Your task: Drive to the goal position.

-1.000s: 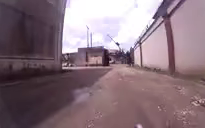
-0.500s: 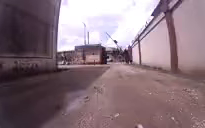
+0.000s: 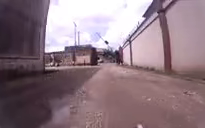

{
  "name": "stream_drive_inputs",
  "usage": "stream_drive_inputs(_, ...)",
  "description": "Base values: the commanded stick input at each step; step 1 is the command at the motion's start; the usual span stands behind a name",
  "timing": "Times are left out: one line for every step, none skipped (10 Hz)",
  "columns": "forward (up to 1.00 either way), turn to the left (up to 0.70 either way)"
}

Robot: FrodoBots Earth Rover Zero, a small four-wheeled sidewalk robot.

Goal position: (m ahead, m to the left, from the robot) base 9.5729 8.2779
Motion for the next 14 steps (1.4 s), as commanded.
stream_drive_inputs(0.70,0.04)
stream_drive_inputs(0.70,0.04)
stream_drive_inputs(0.70,0.04)
stream_drive_inputs(0.70,0.04)
stream_drive_inputs(0.70,0.04)
stream_drive_inputs(0.70,0.04)
stream_drive_inputs(0.70,0.04)
stream_drive_inputs(0.70,0.04)
stream_drive_inputs(0.70,0.04)
stream_drive_inputs(0.70,0.04)
stream_drive_inputs(0.70,0.04)
stream_drive_inputs(0.70,0.04)
stream_drive_inputs(0.70,0.04)
stream_drive_inputs(0.70,0.04)
